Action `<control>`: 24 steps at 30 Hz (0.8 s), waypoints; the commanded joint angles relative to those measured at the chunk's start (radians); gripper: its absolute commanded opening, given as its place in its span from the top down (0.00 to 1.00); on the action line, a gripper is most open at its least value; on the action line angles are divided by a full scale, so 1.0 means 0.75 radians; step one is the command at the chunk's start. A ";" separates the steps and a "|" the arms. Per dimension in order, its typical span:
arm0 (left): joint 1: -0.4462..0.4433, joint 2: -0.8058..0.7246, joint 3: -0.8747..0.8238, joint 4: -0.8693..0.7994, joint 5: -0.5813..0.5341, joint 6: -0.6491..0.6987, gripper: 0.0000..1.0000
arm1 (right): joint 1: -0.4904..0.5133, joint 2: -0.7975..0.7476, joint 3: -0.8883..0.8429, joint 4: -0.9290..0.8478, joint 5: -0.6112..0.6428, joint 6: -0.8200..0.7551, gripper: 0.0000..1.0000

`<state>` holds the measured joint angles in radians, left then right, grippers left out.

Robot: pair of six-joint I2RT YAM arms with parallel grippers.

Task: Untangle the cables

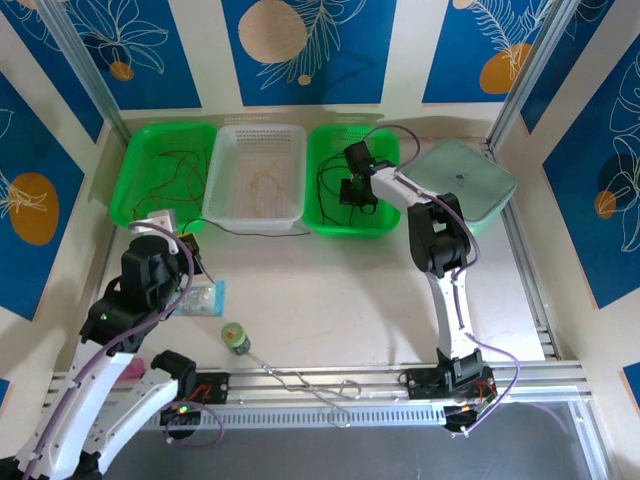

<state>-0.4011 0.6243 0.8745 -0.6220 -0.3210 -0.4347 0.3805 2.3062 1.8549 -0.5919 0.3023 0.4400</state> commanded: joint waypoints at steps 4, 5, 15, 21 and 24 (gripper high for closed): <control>0.011 0.031 0.122 -0.044 0.089 0.044 1.00 | 0.003 -0.158 -0.008 -0.086 0.070 0.058 0.61; 0.011 0.040 0.140 -0.055 0.104 0.044 1.00 | -0.003 -0.218 -0.028 -0.064 0.050 0.050 0.51; 0.009 0.035 0.232 -0.039 0.242 -0.054 1.00 | -0.012 -0.745 -0.235 -0.056 0.078 -0.095 0.07; -0.001 0.104 0.274 0.186 0.591 -0.240 1.00 | -0.044 -1.122 -0.537 0.000 0.018 -0.045 0.03; -0.038 0.201 0.346 0.248 0.689 -0.297 1.00 | -0.056 -1.317 -0.708 0.048 0.023 -0.005 0.03</control>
<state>-0.4107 0.7307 1.0794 -0.5446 0.0547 -0.5823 0.3450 1.3979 1.4048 -0.5774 0.3290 0.4072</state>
